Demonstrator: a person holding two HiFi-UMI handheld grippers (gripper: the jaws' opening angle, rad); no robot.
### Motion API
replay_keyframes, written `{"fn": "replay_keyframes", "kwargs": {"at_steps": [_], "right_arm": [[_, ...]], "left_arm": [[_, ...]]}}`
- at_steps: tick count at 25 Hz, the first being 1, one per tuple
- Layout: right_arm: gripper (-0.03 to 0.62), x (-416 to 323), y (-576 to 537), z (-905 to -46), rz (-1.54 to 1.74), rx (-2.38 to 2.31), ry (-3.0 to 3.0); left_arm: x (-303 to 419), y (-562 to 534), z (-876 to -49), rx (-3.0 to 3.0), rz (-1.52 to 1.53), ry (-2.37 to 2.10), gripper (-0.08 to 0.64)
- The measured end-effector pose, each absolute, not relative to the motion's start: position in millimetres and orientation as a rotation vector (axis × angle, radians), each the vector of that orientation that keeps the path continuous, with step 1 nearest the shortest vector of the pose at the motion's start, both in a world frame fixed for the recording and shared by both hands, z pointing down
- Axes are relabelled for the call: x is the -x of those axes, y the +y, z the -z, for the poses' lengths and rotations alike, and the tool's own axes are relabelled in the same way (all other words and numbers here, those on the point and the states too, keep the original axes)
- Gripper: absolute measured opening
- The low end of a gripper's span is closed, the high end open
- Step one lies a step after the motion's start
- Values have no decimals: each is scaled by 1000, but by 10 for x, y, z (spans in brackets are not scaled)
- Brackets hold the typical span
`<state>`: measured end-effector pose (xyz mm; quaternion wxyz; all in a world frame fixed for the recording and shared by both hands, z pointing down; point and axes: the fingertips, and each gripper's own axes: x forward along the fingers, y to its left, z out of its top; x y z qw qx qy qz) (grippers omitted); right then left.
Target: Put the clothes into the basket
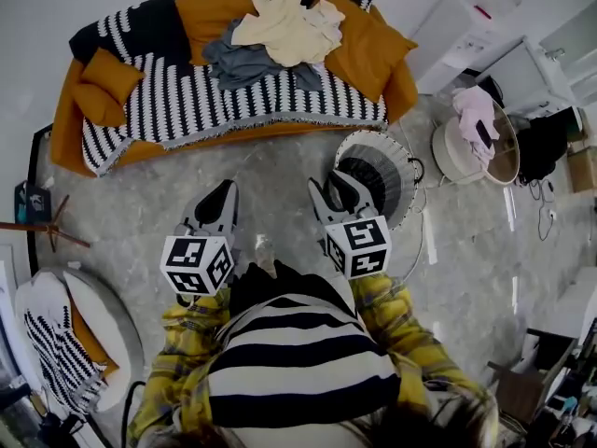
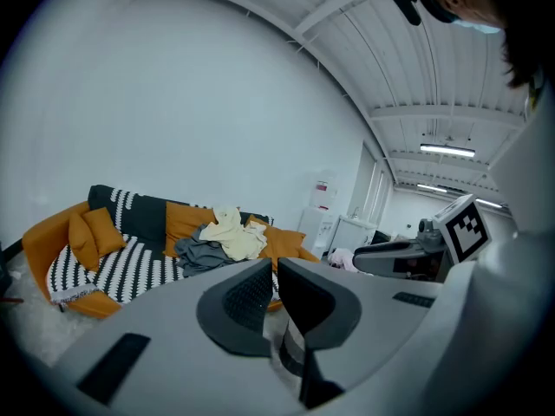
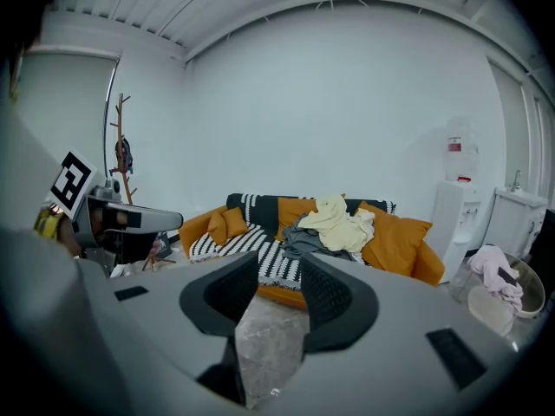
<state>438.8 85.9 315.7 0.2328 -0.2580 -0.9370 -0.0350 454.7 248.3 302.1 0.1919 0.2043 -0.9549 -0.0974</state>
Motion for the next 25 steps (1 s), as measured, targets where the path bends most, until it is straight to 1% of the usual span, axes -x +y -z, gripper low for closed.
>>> {"fn": "replay_keyframes", "kwargs": {"at_steps": [8,13,25], "right_arm": [[153,-3889,949,-3333,26,678,-2539],[163,-3400,943,-3428,23,683,-2540],[170,-1885,959,-3643,14,770,-2495]], "left_arm": [[-4152,2645,-3195,-562,265,-2644,31],[-3817,2704,-3266,-524,256,-2644,31],[-2459,2738,-3380,-407,245,-2653,31]]}}
